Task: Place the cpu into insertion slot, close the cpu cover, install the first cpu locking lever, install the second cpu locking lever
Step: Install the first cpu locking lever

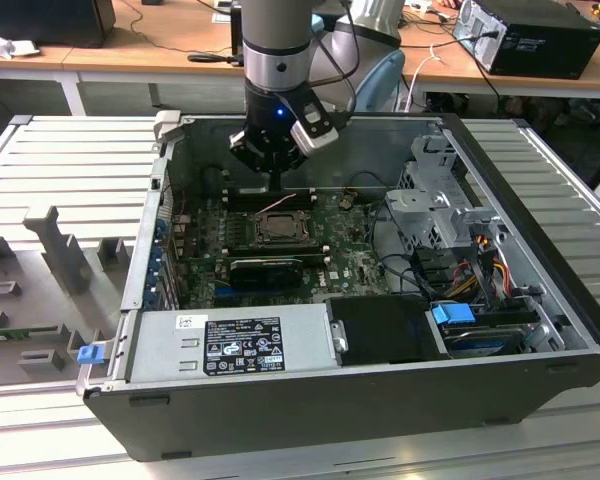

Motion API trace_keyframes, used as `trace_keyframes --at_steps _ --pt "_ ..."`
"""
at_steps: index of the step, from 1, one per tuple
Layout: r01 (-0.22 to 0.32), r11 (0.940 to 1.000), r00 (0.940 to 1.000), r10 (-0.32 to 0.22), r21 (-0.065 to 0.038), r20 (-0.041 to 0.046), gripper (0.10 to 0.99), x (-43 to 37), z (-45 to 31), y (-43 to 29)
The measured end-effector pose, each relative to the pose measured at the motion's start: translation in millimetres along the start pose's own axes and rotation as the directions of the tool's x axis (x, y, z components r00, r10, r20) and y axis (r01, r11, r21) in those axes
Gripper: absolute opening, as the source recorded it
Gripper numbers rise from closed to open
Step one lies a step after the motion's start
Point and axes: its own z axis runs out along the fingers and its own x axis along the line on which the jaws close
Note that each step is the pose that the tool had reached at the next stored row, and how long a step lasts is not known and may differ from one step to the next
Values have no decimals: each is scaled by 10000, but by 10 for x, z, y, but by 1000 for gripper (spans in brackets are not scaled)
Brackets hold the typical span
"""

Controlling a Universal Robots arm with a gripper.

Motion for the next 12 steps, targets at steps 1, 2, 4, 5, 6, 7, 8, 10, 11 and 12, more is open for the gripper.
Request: trace_keyframes --at_steps 1,2,4,5,6,7,8,10,11,12 --pt "-36 10000 10000 36 -89 8 106 -5 8 -3" --pt "-75 9999 10000 75 -130 16 106 -18 37 -9" --pt "-255 9996 9997 256 -128 30 106 -34 91 -15" --pt "-298 9995 9995 299 -125 33 106 -38 100 -16" --pt "-299 9995 9995 299 -123 31 106 -39 100 -16" --pt "-299 9995 9995 300 -123 31 106 -41 101 -16" --pt "-300 9995 9995 300 -125 33 106 -42 103 -16" --pt "-299 9995 9995 300 -125 33 106 -45 105 -17" --pt "-299 9995 9995 299 -127 33 106 -46 105 -17" --pt "-300 9995 9995 300 -129 33 106 -46 106 -17"
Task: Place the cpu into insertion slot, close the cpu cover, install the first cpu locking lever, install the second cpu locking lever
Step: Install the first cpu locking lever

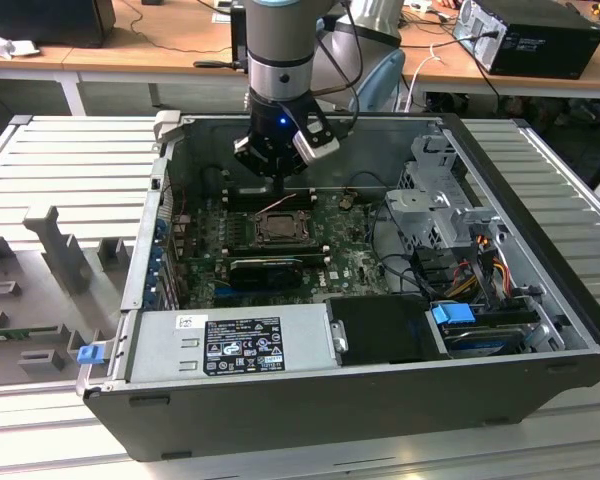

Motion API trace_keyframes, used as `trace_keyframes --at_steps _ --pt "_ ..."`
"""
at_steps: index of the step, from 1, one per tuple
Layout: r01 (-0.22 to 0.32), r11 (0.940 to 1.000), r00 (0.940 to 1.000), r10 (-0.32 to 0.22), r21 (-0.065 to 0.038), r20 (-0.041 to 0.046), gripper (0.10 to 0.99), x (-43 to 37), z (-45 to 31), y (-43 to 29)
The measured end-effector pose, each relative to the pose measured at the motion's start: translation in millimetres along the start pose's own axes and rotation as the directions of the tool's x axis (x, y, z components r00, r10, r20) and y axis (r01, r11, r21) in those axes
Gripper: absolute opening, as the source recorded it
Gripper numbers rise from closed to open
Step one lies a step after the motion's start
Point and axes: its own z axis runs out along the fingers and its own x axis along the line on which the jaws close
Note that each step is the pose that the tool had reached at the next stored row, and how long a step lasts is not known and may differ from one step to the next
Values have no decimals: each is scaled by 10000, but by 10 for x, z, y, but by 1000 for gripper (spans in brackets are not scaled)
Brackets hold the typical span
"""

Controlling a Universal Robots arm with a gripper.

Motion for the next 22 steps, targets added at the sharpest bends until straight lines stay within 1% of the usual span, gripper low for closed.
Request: trace_keyframes --at_steps 10,13,15,19,22 --pt "0 10000 10000 0 -6 2 106 -17 21 -3" --pt "0 10000 10000 0 -51 2 106 -40 48 -6" --pt "-2 9999 10000 2 -119 4 106 -64 69 -9" --pt "14 9999 10000 -14 -130 4 106 -103 117 -7" --pt "271 9995 9996 -271 -136 -21 106 -103 140 2"
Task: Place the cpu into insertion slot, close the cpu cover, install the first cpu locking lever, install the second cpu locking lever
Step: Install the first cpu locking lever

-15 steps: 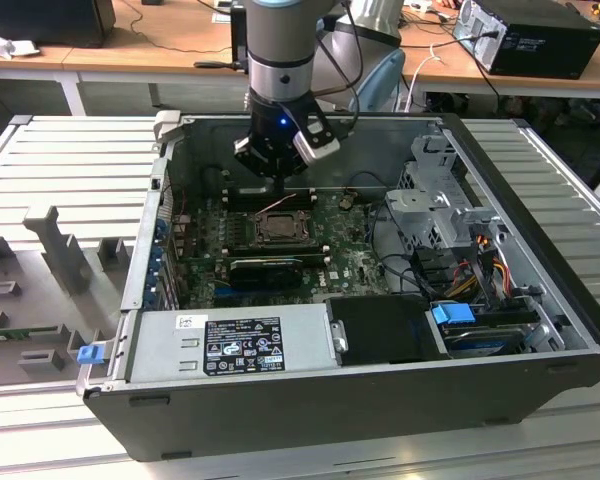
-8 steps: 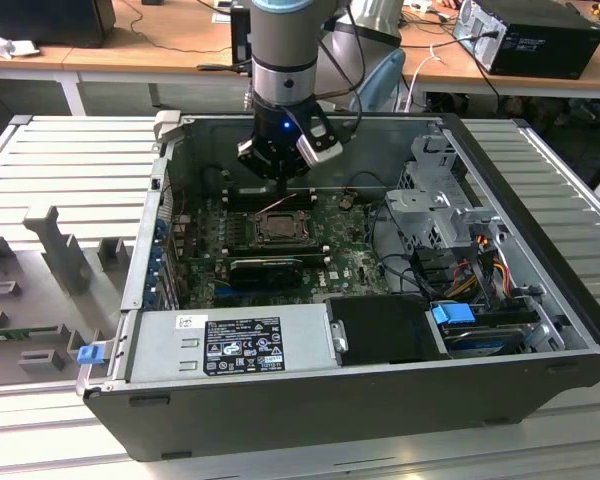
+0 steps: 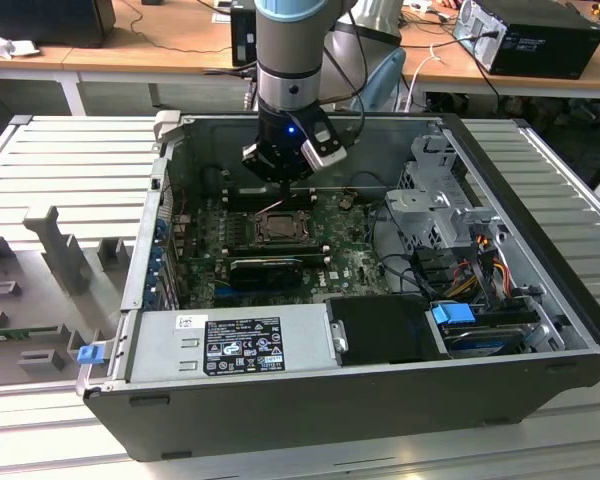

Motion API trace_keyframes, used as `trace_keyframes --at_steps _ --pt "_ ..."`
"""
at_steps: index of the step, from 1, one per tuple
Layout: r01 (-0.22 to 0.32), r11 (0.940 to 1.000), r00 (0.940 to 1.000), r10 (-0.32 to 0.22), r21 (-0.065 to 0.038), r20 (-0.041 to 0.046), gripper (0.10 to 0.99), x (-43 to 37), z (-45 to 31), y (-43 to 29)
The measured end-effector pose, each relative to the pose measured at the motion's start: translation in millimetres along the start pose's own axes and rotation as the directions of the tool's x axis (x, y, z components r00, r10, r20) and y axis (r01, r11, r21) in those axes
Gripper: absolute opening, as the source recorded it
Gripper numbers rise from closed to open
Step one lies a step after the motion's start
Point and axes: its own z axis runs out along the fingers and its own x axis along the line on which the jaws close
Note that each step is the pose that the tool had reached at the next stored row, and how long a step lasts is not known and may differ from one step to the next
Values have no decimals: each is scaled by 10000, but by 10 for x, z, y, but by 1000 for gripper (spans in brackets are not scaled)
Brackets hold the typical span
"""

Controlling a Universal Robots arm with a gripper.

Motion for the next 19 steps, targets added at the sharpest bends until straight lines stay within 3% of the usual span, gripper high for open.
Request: trace_keyframes --at_steps 7,19 --pt "206 9998 9998 -206 -6 -23 106 -22 36 17" --pt "211 9998 9998 -211 -5 -23 106 -67 192 4"
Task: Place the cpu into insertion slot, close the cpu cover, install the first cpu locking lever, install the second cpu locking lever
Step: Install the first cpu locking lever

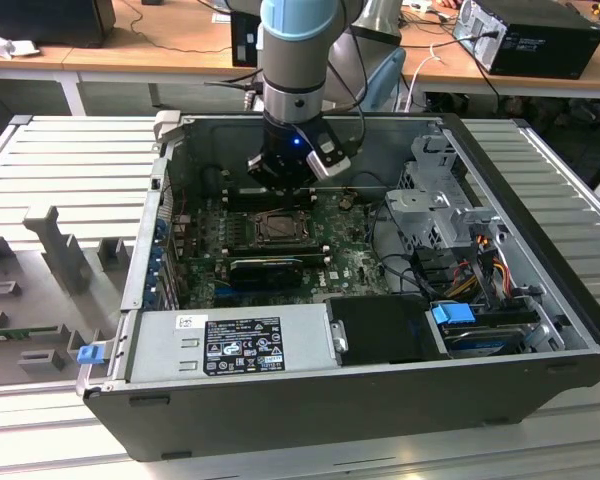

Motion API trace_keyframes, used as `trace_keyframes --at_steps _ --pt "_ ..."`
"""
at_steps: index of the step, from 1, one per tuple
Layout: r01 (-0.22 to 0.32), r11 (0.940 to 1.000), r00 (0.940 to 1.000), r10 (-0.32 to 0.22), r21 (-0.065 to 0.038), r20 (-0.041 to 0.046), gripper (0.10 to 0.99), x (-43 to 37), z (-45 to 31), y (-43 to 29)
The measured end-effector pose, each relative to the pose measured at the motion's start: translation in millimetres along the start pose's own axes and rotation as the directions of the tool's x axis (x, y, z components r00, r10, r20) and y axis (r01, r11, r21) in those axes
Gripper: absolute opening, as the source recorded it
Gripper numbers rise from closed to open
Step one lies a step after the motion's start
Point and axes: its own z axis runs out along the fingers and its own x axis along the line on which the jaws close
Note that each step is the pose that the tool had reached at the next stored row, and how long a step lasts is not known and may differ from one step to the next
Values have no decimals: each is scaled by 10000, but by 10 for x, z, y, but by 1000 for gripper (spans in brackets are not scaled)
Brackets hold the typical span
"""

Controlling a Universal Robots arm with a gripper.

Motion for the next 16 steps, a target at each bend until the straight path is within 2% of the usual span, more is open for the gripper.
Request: trace_keyframes --at_steps 6,8,10,13,16 --pt "0 10000 10000 0 31 -3 106 -29 42 -6" --pt "-2 10000 10000 2 88 -8 106 -34 51 -7" --pt "4 9998 10000 -4 191 -20 106 -38 68 -11" --pt "5 9996 10000 -4 268 -30 106 -44 99 -14" --pt "1 9998 10000 -1 187 -18 106 -47 102 -14"
